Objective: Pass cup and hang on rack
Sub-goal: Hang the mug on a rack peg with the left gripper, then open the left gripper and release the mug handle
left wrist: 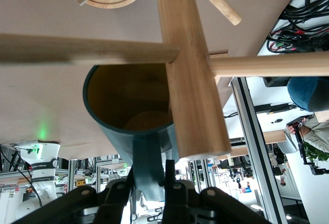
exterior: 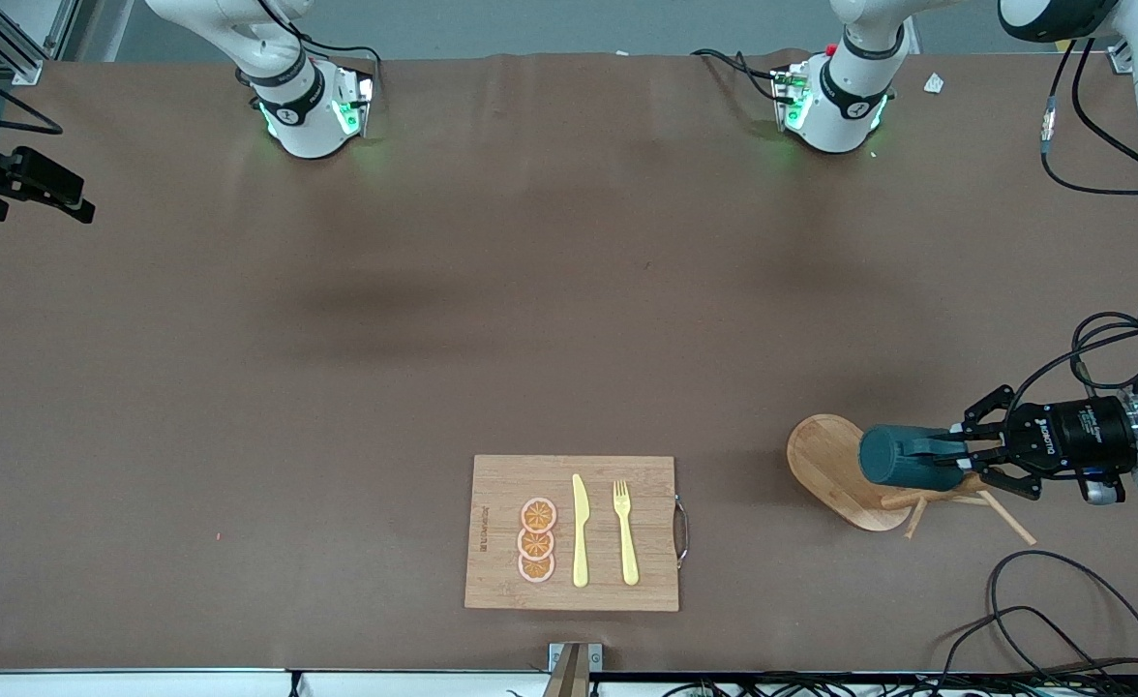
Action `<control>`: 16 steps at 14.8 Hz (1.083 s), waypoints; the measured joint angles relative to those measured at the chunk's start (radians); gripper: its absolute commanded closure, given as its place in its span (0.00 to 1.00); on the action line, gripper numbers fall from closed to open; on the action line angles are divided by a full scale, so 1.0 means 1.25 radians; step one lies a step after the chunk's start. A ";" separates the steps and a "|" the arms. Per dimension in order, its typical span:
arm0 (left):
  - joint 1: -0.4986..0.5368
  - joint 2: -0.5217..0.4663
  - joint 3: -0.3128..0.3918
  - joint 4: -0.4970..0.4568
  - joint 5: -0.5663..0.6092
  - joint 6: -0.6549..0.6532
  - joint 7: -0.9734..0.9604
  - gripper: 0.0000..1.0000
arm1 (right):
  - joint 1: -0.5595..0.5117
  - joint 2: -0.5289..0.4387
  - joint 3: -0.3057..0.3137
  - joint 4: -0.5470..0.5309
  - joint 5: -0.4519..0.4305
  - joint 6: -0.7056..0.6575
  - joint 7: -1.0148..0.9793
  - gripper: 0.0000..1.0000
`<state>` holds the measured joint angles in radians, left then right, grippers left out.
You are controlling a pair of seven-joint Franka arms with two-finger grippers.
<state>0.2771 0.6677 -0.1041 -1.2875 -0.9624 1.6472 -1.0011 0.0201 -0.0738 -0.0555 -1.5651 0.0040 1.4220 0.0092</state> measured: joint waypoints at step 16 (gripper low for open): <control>0.011 0.014 -0.004 0.004 -0.003 0.000 0.022 0.00 | 0.000 0.000 0.000 0.000 -0.001 0.000 0.000 0.00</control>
<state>0.2910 0.6851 -0.1090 -1.2820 -0.9660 1.6474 -0.9739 0.0201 -0.0738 -0.0551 -1.5651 0.0028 1.4219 0.0091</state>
